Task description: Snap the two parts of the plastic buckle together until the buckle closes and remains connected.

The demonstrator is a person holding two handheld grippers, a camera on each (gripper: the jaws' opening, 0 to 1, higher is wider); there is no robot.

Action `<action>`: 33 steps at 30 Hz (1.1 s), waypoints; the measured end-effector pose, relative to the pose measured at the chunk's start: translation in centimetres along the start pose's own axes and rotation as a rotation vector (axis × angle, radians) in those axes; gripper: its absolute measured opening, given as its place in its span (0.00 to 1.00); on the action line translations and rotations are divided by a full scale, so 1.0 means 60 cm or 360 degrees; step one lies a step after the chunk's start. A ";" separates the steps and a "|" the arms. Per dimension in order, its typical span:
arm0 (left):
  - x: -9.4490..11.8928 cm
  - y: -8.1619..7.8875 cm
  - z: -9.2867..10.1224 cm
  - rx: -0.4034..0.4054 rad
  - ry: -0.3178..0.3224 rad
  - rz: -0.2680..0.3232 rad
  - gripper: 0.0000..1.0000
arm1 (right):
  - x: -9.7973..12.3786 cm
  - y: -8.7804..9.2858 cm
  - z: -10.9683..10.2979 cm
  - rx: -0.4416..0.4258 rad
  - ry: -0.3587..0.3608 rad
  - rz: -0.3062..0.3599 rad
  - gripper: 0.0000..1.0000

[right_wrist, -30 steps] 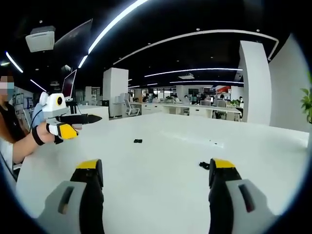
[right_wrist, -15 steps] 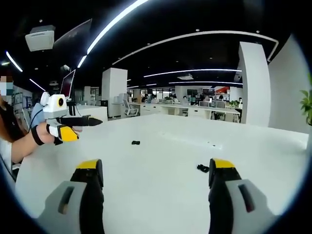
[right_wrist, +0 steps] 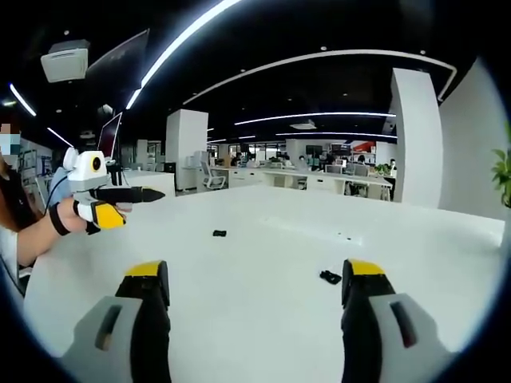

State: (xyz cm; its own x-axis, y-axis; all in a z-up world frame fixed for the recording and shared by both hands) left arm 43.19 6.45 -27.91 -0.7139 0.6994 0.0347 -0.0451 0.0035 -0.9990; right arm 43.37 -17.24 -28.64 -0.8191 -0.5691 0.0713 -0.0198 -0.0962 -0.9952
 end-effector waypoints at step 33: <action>-0.027 0.005 -0.004 0.0029 0.0001 -0.0036 0.88 | -0.022 -0.001 0.012 -0.0041 0.0003 -0.0002 0.88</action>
Point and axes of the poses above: the point that each gripper's makers call its tool centre point, and the gripper's own axes: x roughly backward along the fingers, z roughly to its right, y roughly out of its underside, the point moved 4 cm from there along x, roughly backward along the fingers, and after that the axes turned 4 degrees about z, right-handed, at the moved point
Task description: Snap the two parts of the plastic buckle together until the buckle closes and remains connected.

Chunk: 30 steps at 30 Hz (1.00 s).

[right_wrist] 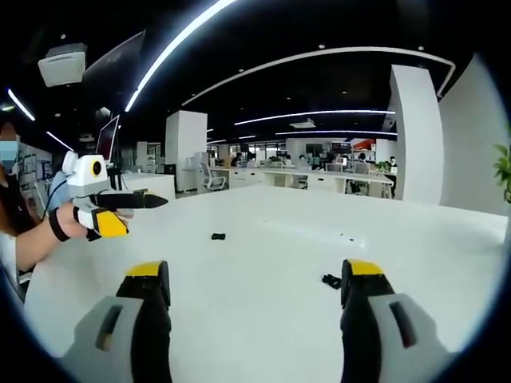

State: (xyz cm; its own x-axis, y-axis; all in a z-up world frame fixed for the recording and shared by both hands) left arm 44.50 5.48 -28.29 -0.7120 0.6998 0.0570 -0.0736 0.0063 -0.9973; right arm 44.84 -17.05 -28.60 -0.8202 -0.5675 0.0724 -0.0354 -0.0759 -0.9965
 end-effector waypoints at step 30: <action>-0.014 -0.003 -0.018 0.0013 -0.0025 -0.0011 0.86 | -0.016 -0.002 0.011 0.0005 0.0005 -0.0031 0.87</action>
Point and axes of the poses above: the point that each gripper's makers call its tool centre point, and the gripper's own axes: x roughly backward along the fingers, z roughly to its right, y roughly out of its underside, the point moved 4 cm from there along x, roughly backward along the fingers, and after that the axes turned 4 degrees about z, right-handed, at the moved point
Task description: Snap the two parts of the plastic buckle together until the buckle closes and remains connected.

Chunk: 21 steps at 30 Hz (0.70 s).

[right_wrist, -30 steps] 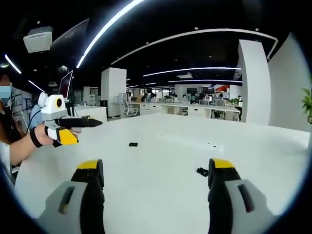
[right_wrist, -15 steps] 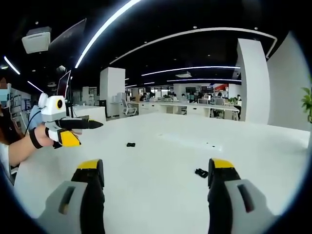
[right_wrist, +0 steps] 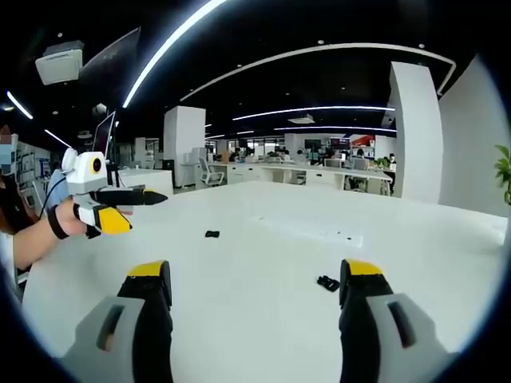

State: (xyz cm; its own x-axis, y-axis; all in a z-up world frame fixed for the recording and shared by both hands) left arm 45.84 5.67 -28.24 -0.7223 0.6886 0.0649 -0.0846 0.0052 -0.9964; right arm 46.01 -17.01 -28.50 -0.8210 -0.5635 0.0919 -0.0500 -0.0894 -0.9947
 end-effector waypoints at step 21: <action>-0.006 -0.004 -0.015 -0.0024 -0.0034 -0.0004 0.85 | -0.009 -0.006 0.009 -0.0035 0.0022 0.0031 0.87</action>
Point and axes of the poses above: the point that each gripper's makers call its tool centre point, and the gripper's own axes: x roughly backward along the fingers, z roughly to its right, y roughly out of its underside, the point moved 4 cm from there along x, roughly backward along the fingers, and after that the axes turned 4 degrees about z, right-handed, at the moved point
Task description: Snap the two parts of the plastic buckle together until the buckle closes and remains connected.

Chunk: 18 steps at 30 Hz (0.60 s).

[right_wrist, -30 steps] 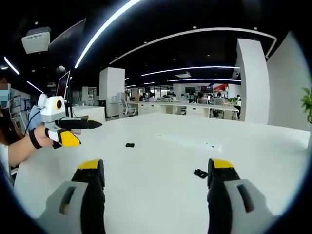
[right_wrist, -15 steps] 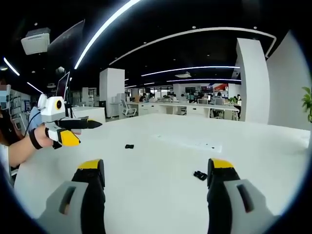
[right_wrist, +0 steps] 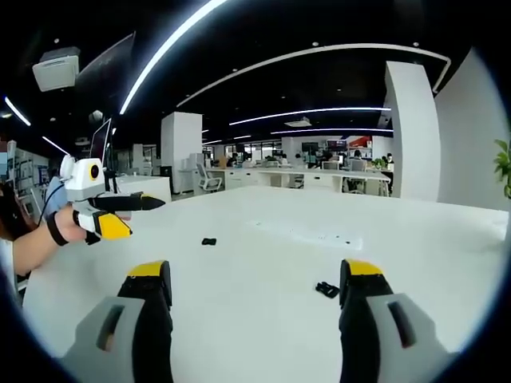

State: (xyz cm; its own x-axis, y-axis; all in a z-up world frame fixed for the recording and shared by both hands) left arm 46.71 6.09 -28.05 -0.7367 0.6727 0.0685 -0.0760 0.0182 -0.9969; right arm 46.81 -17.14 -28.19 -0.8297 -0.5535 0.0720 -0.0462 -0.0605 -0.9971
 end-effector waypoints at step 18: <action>-0.007 0.004 -0.017 0.0021 -0.0018 -0.0011 0.85 | -0.009 0.001 0.018 -0.0039 0.0029 -0.0011 0.86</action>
State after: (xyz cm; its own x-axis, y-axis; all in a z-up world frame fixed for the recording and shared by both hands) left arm 47.69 6.55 -28.36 -0.7437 0.6642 0.0757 -0.0899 0.0129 -0.9959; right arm 47.85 -17.71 -28.26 -0.8394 -0.5378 0.0789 -0.0656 -0.0438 -0.9969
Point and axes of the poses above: the point that each gripper's makers call its tool centre point, and the gripper's own axes: x roughly backward along the fingers, z roughly to its right, y roughly out of its underside, the point moved 4 cm from there along x, roughly backward along the fingers, and after that the axes turned 4 degrees about z, right-handed, at the moved point
